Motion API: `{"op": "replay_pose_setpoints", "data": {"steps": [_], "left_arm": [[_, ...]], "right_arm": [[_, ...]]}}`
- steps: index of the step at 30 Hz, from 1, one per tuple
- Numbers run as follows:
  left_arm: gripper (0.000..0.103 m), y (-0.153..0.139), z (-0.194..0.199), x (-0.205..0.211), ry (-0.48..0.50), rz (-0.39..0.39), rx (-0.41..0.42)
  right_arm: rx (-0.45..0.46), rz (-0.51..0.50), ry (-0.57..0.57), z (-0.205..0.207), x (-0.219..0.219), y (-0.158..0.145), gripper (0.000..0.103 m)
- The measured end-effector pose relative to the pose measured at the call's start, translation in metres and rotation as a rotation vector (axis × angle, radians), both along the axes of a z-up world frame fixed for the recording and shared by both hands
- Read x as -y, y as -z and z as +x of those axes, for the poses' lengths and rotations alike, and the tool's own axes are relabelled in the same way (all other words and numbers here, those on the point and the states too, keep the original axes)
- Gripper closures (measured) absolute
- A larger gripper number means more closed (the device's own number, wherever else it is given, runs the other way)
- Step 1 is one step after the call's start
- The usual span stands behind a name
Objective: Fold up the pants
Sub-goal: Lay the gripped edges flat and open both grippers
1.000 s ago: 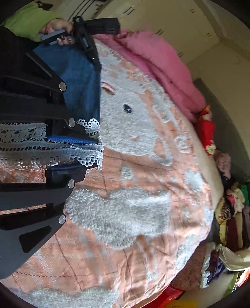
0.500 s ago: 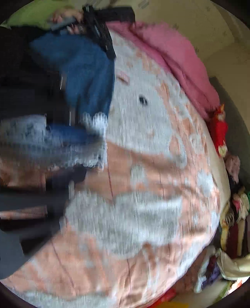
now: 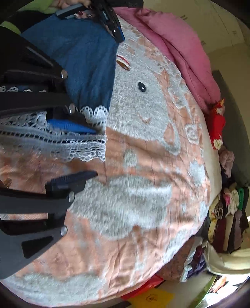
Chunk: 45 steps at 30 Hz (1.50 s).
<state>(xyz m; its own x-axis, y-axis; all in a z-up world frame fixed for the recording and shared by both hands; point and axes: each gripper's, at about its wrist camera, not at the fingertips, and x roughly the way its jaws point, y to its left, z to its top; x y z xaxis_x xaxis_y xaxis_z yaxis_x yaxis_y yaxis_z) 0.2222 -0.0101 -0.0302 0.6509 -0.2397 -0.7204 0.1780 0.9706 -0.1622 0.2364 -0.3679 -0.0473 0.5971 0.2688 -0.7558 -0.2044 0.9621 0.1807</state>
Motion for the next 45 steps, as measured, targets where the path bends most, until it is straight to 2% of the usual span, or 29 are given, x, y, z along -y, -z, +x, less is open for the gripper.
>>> {"op": "replay_pose_setpoints", "data": {"steps": [3, 5, 7, 8, 10, 12, 15, 17, 20, 23, 25, 27, 30, 34, 36, 42, 45], "left_arm": [[0.056, -0.013, -0.011, -0.034, -0.131, -0.012, 0.011], [0.054, -0.023, -0.023, -0.053, -0.182, -0.035, 0.031], [0.046, -0.036, -0.04, -0.065, -0.23, -0.006, 0.07], [0.042, -0.042, -0.053, -0.068, -0.249, 0.035, 0.093], [0.039, -0.045, -0.069, -0.067, -0.247, 0.095, 0.09], [0.03, -0.046, -0.086, -0.059, -0.202, 0.122, 0.08], [0.023, -0.042, -0.102, -0.04, -0.126, 0.125, 0.039], [0.023, -0.033, -0.104, -0.026, -0.076, 0.118, 0.009], [0.023, -0.012, -0.094, -0.01, -0.05, 0.195, -0.061], [0.021, 0.006, -0.083, -0.023, -0.09, 0.17, -0.153], [0.021, 0.011, -0.079, -0.035, -0.106, 0.108, -0.185], [0.021, 0.011, -0.079, -0.042, -0.11, 0.071, -0.181], [0.019, 0.014, -0.077, -0.041, -0.112, 0.076, -0.176], [0.014, 0.009, -0.082, -0.032, -0.099, 0.11, -0.147], [0.01, 0.0, -0.086, -0.032, -0.111, 0.118, -0.11], [0.01, -0.027, -0.101, -0.025, -0.094, 0.136, -0.041], [0.01, -0.039, -0.11, -0.014, -0.059, 0.127, -0.018]], "right_arm": [[0.044, -0.046, 0.034, -0.015, 0.01, -0.012, 0.056], [0.075, -0.08, 0.051, -0.027, 0.012, -0.02, 0.052], [0.1, -0.098, 0.055, -0.04, 0.009, -0.026, 0.048], [0.115, -0.107, 0.048, -0.048, 0.007, -0.031, 0.045], [0.146, -0.117, 0.016, -0.061, -0.002, -0.037, 0.043], [0.168, -0.111, -0.023, -0.071, -0.019, -0.042, 0.043], [0.165, -0.084, -0.12, -0.079, -0.057, -0.039, 0.043], [0.149, -0.074, -0.204, -0.079, -0.085, -0.032, 0.043], [0.122, -0.107, -0.273, -0.072, -0.119, -0.019, 0.043], [0.072, -0.167, -0.27, -0.059, -0.13, -0.003, 0.043], [0.039, -0.219, -0.212, -0.05, -0.123, 0.009, 0.043], [0.015, -0.143, -0.175, -0.043, -0.105, 0.014, 0.043], [0.005, -0.065, -0.151, -0.042, -0.093, 0.015, 0.043], [0.023, -0.096, -0.154, -0.045, -0.097, 0.012, 0.041], [0.041, -0.091, -0.137, -0.053, -0.095, 0.004, 0.019], [0.079, -0.038, -0.099, -0.086, -0.075, -0.023, 0.016], [0.106, -0.049, -0.078, -0.104, -0.064, -0.036, 0.016]]}}
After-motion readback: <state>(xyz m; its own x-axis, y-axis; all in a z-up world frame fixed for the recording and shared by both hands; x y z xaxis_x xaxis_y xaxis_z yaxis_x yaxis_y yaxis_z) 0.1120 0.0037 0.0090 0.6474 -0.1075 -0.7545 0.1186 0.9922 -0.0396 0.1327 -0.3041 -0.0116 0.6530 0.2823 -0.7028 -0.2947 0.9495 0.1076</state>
